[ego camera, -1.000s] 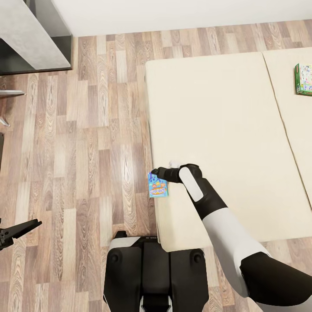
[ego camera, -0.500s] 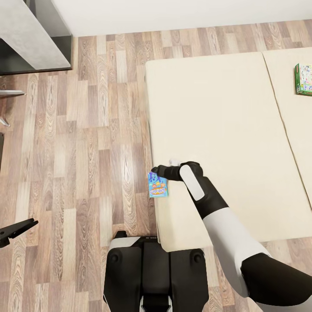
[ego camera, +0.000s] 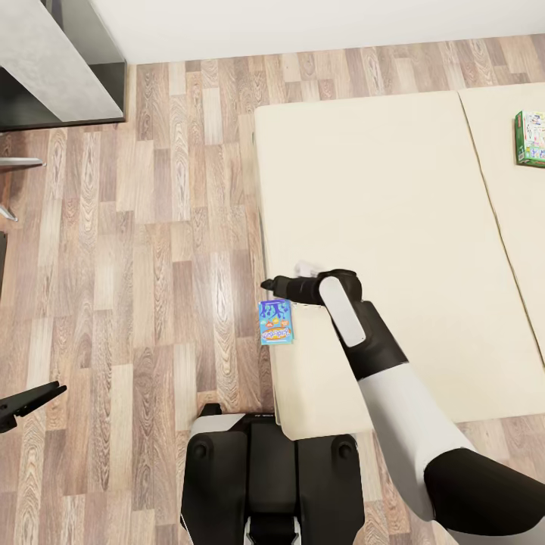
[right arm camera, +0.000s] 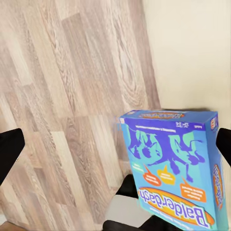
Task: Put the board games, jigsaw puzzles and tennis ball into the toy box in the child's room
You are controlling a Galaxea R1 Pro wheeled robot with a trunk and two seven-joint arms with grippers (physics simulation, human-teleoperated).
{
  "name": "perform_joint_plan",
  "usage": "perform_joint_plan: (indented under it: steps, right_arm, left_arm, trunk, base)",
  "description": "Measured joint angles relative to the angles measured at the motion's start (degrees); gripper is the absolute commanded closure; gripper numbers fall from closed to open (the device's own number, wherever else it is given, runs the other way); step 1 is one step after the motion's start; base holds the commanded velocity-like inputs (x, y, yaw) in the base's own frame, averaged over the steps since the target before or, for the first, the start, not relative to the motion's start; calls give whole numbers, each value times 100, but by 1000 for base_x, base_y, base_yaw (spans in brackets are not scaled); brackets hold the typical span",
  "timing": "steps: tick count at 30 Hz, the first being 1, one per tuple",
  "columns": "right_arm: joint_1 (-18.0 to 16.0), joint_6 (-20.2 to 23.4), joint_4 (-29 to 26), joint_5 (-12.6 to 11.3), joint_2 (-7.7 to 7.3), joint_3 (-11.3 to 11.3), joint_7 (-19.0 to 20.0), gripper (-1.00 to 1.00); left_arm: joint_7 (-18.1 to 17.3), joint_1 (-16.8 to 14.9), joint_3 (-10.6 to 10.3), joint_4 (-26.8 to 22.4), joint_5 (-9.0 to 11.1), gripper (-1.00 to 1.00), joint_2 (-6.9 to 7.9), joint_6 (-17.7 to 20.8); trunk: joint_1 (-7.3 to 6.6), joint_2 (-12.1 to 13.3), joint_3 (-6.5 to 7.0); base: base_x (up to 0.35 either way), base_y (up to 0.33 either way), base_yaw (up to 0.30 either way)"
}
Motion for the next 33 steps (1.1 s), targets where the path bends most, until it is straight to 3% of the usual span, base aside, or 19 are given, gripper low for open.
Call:
perform_joint_plan:
  steps: [13,18,20,21,23,24,25,33]
  right_arm:
    - [109,567,-1149,-133,-1,-3,-13,-100]
    - [179,604,-1436,-409,-1,18,-18,-100]
    - [229,613,-1703,-741,-1,35,-33,-100]
    - [230,616,-1708,-736,-1,35,-34,-100]
    - [261,619,-1970,-1045,-1,47,-63,-100]
    - [262,622,-1976,-1040,-1,48,-64,-100]
    - [281,622,-2126,-1197,-1,55,-91,-100]
    - [465,622,-2411,-1445,-2,67,-133,-100]
  left_arm:
    - [0,0,-5,0,-17,-100,-11,0]
    - [0,0,-5,0,-18,-100,-9,0]
    - [0,0,-5,0,-18,-100,-11,0]
    - [0,0,-5,0,-18,-100,-11,0]
    - [0,0,-5,0,-18,-100,-11,0]
    - [0,0,-5,0,-18,-100,-12,0]
    - [0,0,-5,0,-18,-100,-13,0]
    - [0,0,-10,0,-28,-100,-20,0]
  trunk:
    - [0,0,0]
    - [0,0,0]
    - [0,0,0]
    - [1,1,0]
    - [0,0,0]
    - [1,1,0]
    - [0,0,0]
    - [0,1,0]
  base:
    - [0,0,0]
    - [0,0,0]
    - [0,0,0]
    - [0,0,0]
    - [0,0,0]
    - [0,0,0]
    - [0,0,0]
    - [0,0,0]
